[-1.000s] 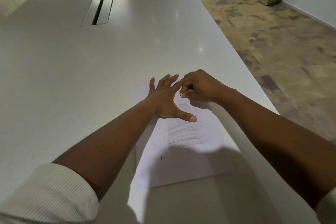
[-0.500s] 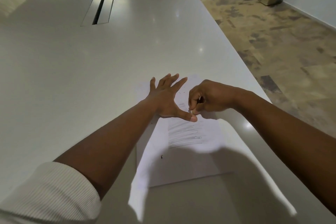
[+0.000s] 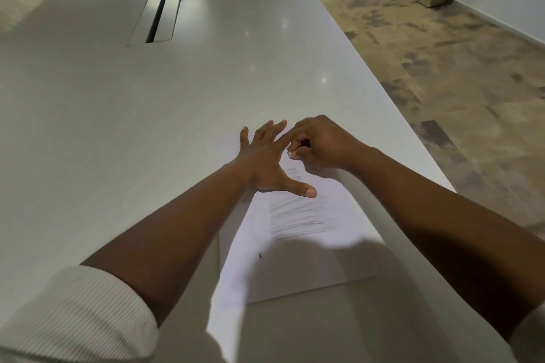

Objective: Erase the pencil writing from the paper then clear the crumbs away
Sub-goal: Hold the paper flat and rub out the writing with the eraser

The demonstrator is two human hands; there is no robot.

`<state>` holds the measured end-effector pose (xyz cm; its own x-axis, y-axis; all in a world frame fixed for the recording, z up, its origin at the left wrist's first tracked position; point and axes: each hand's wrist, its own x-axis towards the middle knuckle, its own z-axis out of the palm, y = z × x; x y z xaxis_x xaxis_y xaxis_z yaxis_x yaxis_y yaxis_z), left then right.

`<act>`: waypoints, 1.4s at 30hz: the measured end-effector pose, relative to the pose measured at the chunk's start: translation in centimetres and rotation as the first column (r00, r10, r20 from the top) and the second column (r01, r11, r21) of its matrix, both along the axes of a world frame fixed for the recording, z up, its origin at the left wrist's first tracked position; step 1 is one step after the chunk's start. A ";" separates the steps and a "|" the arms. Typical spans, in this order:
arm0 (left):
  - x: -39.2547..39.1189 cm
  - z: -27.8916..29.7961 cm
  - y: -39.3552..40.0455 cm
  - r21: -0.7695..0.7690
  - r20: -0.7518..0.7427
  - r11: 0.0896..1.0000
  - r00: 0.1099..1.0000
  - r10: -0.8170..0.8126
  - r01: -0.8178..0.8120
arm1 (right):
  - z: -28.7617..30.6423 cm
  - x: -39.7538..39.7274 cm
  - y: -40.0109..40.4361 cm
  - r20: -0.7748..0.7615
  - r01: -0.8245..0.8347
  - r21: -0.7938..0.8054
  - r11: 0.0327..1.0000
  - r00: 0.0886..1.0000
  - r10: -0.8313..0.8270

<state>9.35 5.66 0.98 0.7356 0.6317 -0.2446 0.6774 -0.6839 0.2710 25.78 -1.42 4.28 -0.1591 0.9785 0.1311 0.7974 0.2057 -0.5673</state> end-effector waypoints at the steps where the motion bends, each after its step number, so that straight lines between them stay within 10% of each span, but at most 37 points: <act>1: 0.0 0.0 0.0 -0.004 0.004 1.000 1.000 0.002 -0.002 | -0.2 -0.1 0.2 0.007 0.003 0.018 1.000 1.000 -0.003; 16: -0.1 -0.3 -0.1 0.018 -0.006 1.000 1.000 -0.004 0.004 | 1.3 2.9 -2.5 0.015 -0.100 -0.298 0.949 0.994 0.110; 26: -0.1 -0.4 -0.2 0.005 0.038 1.000 0.999 -0.006 0.005 | 0.3 2.8 -1.7 -0.022 0.054 -0.088 0.995 0.998 -0.056; 35: 0.1 -0.2 -0.1 0.006 0.009 1.000 1.000 0.006 -0.006 | 1.5 4.3 -2.9 0.070 -0.043 -0.364 0.930 0.995 0.073; 42: 0.0 -0.2 -0.2 0.011 0.007 1.000 1.000 -0.005 0.005 | 1.3 3.1 -2.5 0.070 -0.002 -0.190 0.982 0.997 0.015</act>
